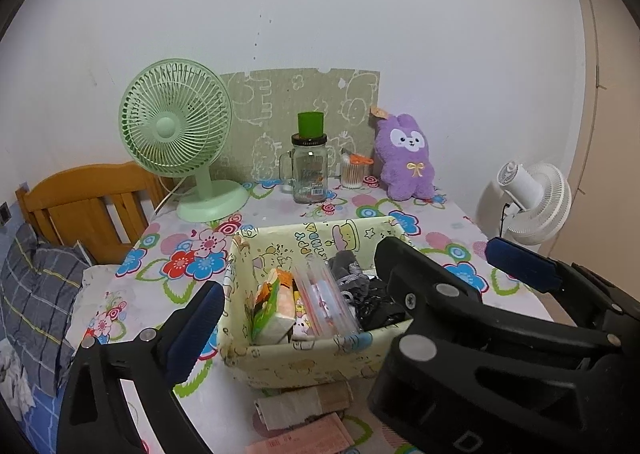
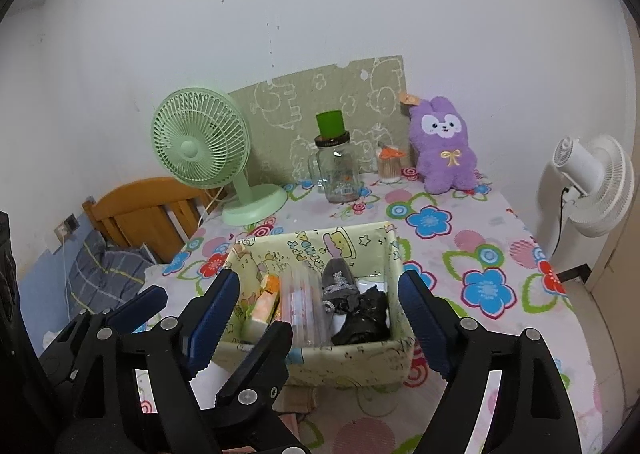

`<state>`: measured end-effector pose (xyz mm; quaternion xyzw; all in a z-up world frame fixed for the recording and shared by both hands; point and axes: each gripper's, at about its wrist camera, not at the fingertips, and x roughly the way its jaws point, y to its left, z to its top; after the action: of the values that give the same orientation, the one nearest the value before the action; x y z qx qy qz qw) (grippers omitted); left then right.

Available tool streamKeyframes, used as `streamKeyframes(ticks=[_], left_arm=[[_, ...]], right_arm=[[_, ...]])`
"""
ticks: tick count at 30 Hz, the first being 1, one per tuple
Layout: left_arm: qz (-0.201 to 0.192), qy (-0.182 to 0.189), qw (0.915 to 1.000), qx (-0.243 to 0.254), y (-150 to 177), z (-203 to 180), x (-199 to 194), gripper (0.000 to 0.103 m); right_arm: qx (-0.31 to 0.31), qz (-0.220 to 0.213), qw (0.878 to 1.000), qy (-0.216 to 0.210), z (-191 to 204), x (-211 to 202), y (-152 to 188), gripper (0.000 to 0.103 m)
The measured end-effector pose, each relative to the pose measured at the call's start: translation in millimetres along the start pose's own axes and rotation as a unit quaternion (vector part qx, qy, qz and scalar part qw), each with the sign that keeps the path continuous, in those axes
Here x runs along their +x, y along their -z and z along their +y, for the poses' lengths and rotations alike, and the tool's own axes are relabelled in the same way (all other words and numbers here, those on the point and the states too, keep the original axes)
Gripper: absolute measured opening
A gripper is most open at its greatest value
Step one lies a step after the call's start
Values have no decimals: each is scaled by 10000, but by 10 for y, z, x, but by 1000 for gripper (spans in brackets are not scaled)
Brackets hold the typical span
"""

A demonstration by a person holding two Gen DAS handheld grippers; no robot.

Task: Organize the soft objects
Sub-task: 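Withdraw both tools and move toward the pink packets before the box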

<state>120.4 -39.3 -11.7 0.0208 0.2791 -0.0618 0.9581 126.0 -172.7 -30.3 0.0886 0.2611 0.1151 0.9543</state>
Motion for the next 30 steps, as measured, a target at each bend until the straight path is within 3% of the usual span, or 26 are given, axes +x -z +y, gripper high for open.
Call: streamKeyframes(ticks=[13, 30], left_arm=[[-141, 1, 9999, 27, 165, -76, -327, 103], [-185, 49, 9998, 14, 415, -93, -558, 103]], right_arm=[[-44, -148, 9998, 97, 35, -353, 172, 98], [-112, -271, 9992, 287, 113, -611, 422, 99]])
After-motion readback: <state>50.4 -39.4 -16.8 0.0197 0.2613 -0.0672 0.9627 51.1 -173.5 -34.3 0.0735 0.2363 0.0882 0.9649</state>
